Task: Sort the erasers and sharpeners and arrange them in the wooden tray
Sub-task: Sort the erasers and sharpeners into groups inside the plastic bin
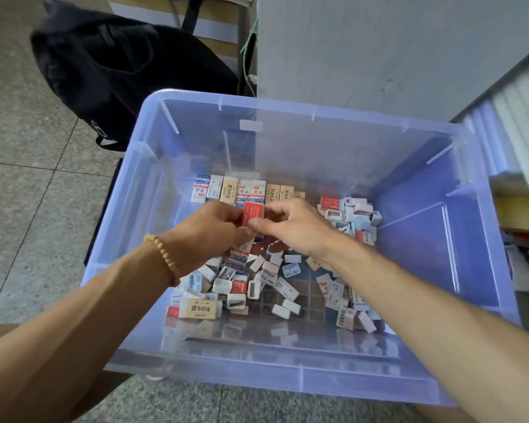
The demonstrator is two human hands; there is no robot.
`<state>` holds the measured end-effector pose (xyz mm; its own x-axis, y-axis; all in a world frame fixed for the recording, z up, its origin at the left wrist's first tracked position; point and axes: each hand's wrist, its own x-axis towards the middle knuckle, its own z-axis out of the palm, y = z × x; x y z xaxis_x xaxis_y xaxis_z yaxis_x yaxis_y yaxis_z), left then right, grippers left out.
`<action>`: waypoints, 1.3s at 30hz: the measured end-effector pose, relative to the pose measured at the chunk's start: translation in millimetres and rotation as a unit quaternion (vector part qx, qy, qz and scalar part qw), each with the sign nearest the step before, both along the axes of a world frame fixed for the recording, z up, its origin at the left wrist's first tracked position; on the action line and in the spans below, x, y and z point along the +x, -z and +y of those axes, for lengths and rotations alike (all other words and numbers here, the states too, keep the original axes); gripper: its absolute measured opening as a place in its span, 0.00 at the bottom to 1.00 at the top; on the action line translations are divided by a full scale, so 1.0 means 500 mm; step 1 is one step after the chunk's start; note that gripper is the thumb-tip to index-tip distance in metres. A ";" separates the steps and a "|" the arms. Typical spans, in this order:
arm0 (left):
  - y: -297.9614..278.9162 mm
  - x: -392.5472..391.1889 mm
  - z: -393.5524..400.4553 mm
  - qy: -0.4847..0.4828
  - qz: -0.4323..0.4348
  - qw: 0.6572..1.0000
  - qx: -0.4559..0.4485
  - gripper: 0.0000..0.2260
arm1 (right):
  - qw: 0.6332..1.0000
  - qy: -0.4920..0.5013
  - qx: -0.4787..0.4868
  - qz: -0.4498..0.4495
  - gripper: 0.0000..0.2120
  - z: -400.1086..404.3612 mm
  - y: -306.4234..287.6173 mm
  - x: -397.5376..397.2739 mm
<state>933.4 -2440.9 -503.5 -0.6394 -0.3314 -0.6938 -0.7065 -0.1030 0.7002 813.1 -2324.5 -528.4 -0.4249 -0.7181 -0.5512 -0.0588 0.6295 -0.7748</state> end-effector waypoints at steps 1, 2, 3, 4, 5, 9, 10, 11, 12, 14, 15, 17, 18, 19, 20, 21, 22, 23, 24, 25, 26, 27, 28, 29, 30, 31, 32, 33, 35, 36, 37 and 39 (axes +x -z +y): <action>-0.002 -0.003 0.001 0.011 -0.001 0.999 -0.032 0.07 | 1.000 0.020 -0.006 -0.009 0.09 0.001 0.004 0.002; -0.004 -0.008 0.002 0.022 0.002 0.998 -0.063 0.06 | 0.999 0.037 -0.009 -0.015 0.09 0.002 0.007 0.003; -0.006 -0.013 0.004 0.029 0.002 0.996 -0.090 0.05 | 0.998 0.051 -0.008 -0.018 0.10 0.004 0.010 0.002; -0.005 -0.017 0.005 0.028 0.000 0.994 -0.108 0.04 | 0.998 0.066 -0.003 -0.022 0.10 0.008 0.012 -0.001; -0.002 -0.021 0.006 0.022 -0.004 0.993 -0.119 0.04 | 0.996 0.085 0.004 -0.032 0.09 0.012 0.015 -0.008; 0.008 -0.024 0.003 -0.023 -0.002 0.990 -0.140 0.06 | 0.986 0.155 0.045 -0.042 0.11 0.003 0.031 -0.070; 0.010 -0.023 0.000 -0.036 0.004 0.989 -0.145 0.06 | 0.986 0.156 0.055 -0.029 0.11 -0.005 0.034 -0.083; 0.012 -0.021 -0.003 -0.051 0.010 0.988 -0.145 0.06 | 0.986 0.155 0.063 -0.018 0.12 -0.015 0.041 -0.092; 0.015 -0.019 -0.007 -0.067 0.015 0.987 -0.143 0.06 | 0.986 0.153 0.071 -0.009 0.13 -0.026 0.049 -0.096; 0.018 -0.016 -0.015 -0.102 0.022 0.985 -0.135 0.04 | 0.985 0.148 0.083 0.010 0.13 -0.049 0.062 -0.093; 0.018 -0.016 -0.018 -0.119 0.023 0.984 -0.130 0.04 | 0.985 0.143 0.089 0.020 0.14 -0.060 0.068 -0.088; 0.017 -0.018 -0.023 -0.144 0.027 0.982 -0.122 0.04 | 0.984 0.134 0.101 0.052 0.16 -0.076 0.078 -0.080; 0.016 -0.019 -0.024 -0.152 0.030 0.981 -0.119 0.04 | 0.982 0.130 0.111 0.078 0.16 -0.079 0.079 -0.080; 0.015 -0.021 -0.024 -0.158 0.031 0.980 -0.115 0.04 | 0.979 0.129 0.118 0.106 0.16 -0.077 0.080 -0.081; 0.015 -0.022 -0.024 -0.161 0.032 0.980 -0.112 0.04 | 0.975 0.130 0.123 0.130 0.15 -0.072 0.079 -0.084; 0.015 -0.022 -0.023 -0.164 0.034 0.980 -0.108 0.03 | 0.973 0.135 0.125 0.142 0.15 -0.064 0.079 -0.088; 0.015 -0.023 -0.022 -0.167 0.037 0.980 -0.105 0.04 | 0.971 0.141 0.122 0.146 0.15 -0.055 0.079 -0.089; 0.015 -0.023 -0.021 -0.172 0.040 0.979 -0.105 0.04 | 0.971 0.150 0.115 0.146 0.15 -0.048 0.078 -0.090; 0.017 -0.024 -0.022 -0.178 0.042 0.977 -0.107 0.04 | 0.971 0.163 0.105 0.141 0.15 -0.043 0.077 -0.089; 0.018 -0.024 -0.023 -0.187 0.044 0.975 -0.108 0.05 | 0.970 0.179 0.096 0.132 0.15 -0.041 0.076 -0.086; 0.019 -0.024 -0.024 -0.199 0.047 0.974 -0.103 0.05 | 0.969 0.192 0.091 0.122 0.14 -0.039 0.074 -0.082; 0.018 -0.025 -0.025 -0.212 0.050 0.972 -0.092 0.05 | 0.969 0.197 0.088 0.117 0.13 -0.039 0.074 -0.078; 0.018 -0.025 -0.027 -0.225 0.052 0.970 -0.081 0.04 | 0.970 0.193 0.085 0.120 0.12 -0.040 0.073 -0.075; 0.016 -0.024 -0.028 -0.235 0.051 0.968 -0.070 0.04 | 0.971 0.188 0.082 0.127 0.11 -0.041 0.076 -0.073; 0.015 -0.023 -0.029 -0.242 0.051 0.967 -0.062 0.04 | 0.971 0.184 0.077 0.136 0.10 -0.041 0.079 -0.072; 0.012 -0.022 -0.029 -0.248 0.051 0.966 -0.053 0.04 | 0.969 0.181 0.073 0.149 0.10 -0.042 0.083 -0.074; 0.010 -0.022 -0.028 -0.254 0.052 0.965 -0.042 0.04 | 0.967 0.175 0.075 0.168 0.10 -0.043 0.088 -0.077; 0.007 -0.022 -0.027 -0.258 0.055 0.964 -0.029 0.04 | 0.964 0.161 0.085 0.193 0.09 -0.045 0.092 -0.081; 0.003 -0.023 -0.023 -0.261 0.064 0.963 -0.011 0.04 | 0.956 0.134 0.107 0.236 0.06 -0.046 0.091 -0.085; 0.001 -0.025 -0.022 -0.261 0.066 0.963 -0.007 0.04 | 0.954 0.132 0.108 0.247 0.07 -0.045 0.087 -0.085; 0.000 -0.029 -0.021 -0.260 0.067 0.963 -0.005 0.05 | 0.955 0.136 0.100 0.244 0.08 -0.044 0.076 -0.083; 0.003 -0.042 -0.021 -0.253 0.069 0.965 -0.007 0.06 | 0.973 0.150 0.042 0.171 0.10 -0.035 0.042 -0.073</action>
<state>912.7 -2451.5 -505.0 -0.4787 -0.6346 -0.6067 -0.4685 -0.3998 0.7878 776.8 -2342.1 -549.5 -0.7772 -0.4925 -0.3915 -0.1091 0.7184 -0.6871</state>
